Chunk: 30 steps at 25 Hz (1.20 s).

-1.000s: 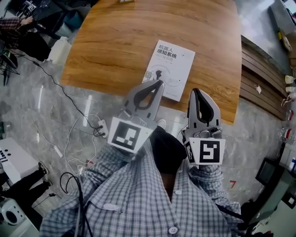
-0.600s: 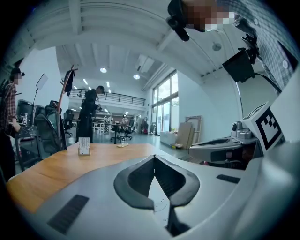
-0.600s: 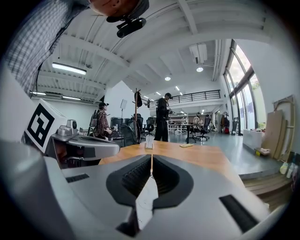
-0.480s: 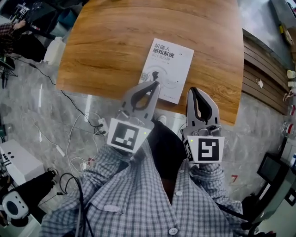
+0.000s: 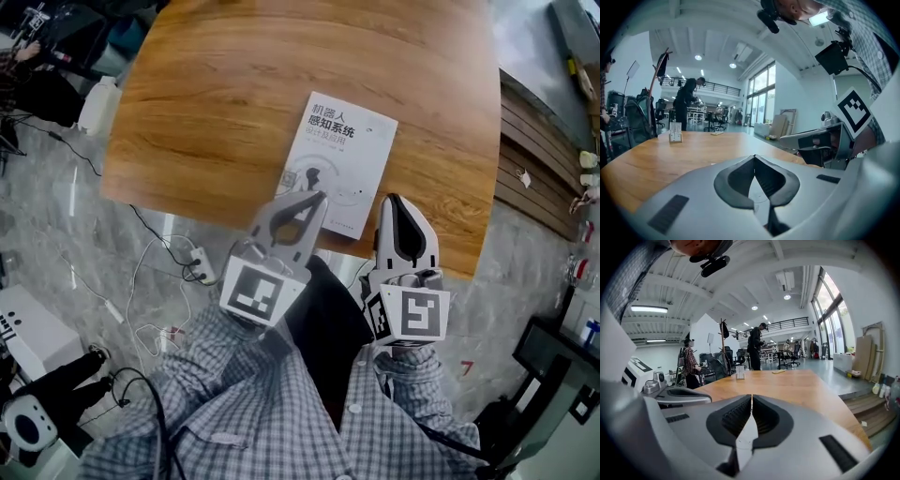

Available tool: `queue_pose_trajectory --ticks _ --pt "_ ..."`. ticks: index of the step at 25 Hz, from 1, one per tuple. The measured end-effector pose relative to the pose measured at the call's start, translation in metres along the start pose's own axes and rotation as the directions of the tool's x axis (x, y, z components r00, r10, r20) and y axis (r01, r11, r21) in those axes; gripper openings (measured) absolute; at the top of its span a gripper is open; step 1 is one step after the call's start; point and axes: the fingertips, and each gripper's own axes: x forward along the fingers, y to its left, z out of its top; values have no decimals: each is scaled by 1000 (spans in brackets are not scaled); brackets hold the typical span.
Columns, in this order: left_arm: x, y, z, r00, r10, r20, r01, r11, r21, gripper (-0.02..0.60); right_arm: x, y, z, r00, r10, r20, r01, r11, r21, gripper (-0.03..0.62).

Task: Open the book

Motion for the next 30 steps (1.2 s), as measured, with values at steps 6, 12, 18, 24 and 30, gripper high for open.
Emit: queue_pose_trajectory --ticks 6,12,18,24,30 --pt "12 8 -25 999 -19 -48 17 999 -39 2 16 -15 -29 991 -69 -110 75 996 54 25" --pt "20 16 -54 994 -33 -103 27 998 -60 2 30 -14 -65 973 -64 -222 88 991 103 25" --pt "26 23 -78 988 -39 -149 29 997 -67 2 36 -15 -100 945 -63 -322 109 986 127 26" --pt "31 26 -91 986 -40 -163 29 997 -70 2 35 -15 -130 911 -36 -411 120 976 182 65" --pt "34 25 -95 984 -47 -171 41 998 -41 2 38 -15 -144 890 12 -455 111 964 242 129"
